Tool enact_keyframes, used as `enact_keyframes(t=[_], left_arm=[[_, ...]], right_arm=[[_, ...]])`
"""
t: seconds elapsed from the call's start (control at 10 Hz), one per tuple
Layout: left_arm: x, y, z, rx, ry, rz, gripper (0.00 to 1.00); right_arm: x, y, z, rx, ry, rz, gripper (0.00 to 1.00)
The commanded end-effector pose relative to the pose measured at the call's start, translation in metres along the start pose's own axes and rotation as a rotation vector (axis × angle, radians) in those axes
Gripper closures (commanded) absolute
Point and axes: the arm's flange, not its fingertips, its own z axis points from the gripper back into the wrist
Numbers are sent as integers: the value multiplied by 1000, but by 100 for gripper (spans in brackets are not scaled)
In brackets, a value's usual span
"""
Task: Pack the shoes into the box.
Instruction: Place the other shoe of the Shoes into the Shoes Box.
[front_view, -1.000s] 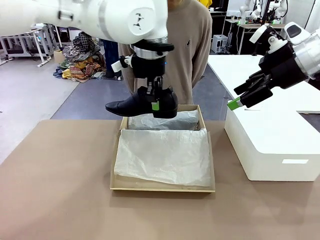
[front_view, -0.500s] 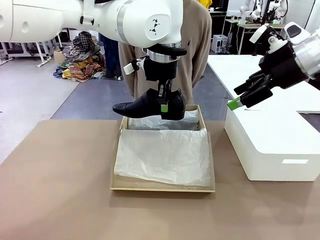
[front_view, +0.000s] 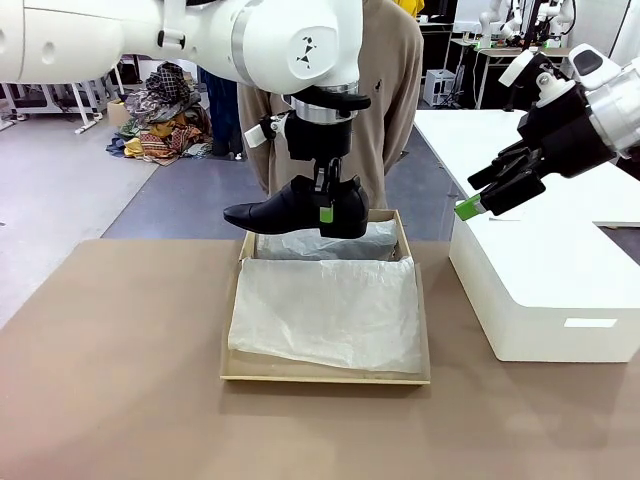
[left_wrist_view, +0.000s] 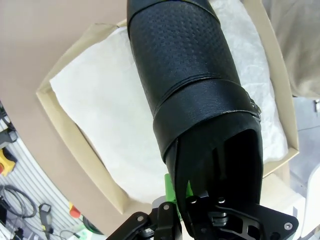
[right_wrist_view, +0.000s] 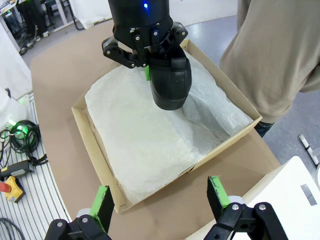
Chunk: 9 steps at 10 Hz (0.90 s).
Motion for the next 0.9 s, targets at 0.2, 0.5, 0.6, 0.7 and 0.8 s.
enact_keyframes(t=[0.2, 0.5, 0.6, 0.7, 0.8], left_arm=[[-39, -26, 4, 1, -44, 131, 100], [-68, -45, 0, 2, -33, 122, 100], [-74, -49, -3, 11, -19, 156, 100], [-80, -52, -7, 17, -33, 158, 100], [-80, -53, -13, 31, -51, 172, 100]], right_arm=[[0, -2, -1, 17, -24, 10, 0], [0, -2, -1, 17, -24, 10, 0], [0, -2, -1, 17, -24, 10, 0], [0, -2, -1, 17, -24, 10, 0], [0, -2, -1, 17, -24, 10, 0]])
